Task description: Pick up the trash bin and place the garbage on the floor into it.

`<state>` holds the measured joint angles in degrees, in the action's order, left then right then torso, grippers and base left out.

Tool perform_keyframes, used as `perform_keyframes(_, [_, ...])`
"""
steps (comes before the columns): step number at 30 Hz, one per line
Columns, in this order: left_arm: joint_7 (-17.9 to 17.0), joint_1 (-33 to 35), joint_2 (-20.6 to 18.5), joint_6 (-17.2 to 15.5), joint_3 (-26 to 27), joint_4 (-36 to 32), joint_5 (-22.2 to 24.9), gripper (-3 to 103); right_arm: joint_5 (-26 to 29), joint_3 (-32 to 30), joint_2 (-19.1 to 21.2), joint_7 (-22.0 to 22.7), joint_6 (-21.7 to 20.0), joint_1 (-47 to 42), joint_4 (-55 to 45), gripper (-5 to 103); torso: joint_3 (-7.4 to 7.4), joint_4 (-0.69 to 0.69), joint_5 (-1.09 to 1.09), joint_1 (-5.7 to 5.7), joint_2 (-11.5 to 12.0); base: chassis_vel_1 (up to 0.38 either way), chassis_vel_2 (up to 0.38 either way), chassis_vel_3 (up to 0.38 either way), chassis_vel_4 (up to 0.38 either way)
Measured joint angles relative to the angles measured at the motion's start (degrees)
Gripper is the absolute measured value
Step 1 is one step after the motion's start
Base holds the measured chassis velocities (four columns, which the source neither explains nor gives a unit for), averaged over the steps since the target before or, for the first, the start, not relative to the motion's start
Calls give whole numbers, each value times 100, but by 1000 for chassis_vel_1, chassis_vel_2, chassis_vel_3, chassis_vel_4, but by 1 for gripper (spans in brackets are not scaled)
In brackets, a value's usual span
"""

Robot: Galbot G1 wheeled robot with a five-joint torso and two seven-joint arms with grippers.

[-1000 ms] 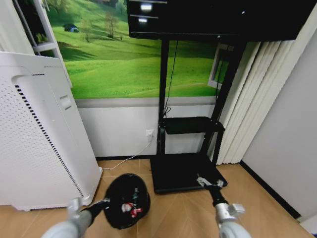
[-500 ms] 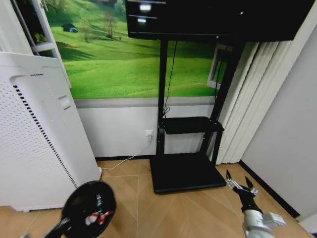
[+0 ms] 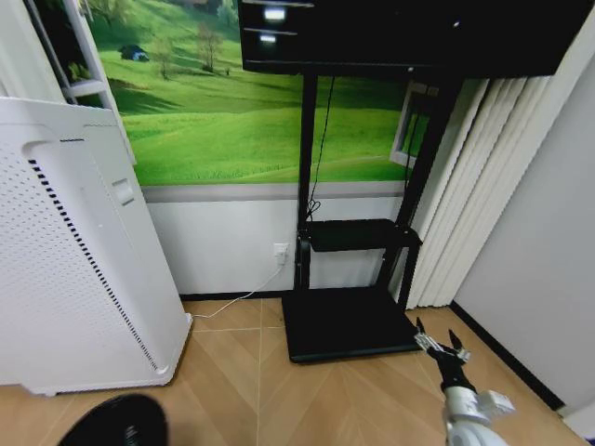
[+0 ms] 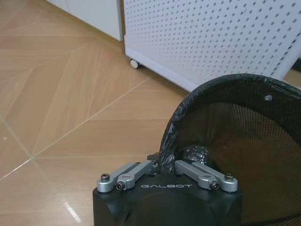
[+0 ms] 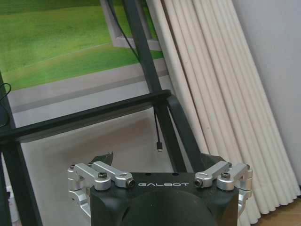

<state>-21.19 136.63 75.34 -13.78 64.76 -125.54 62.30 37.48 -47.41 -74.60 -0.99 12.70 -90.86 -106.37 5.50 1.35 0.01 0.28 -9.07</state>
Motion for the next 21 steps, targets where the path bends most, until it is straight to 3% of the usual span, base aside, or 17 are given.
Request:
perform_keyframes(7, [297,858,211,197,-184,87,-204,2,8,298,-38,-173,69,234,327,100,0,1,-2,0,0,0,0,0,0])
perform_keyframes(21, [503,1571,752,460,-703,241,-713,2,106,415,-113,-408,320,325,884,100,0,2,-1,0,0,0,0,0,0])
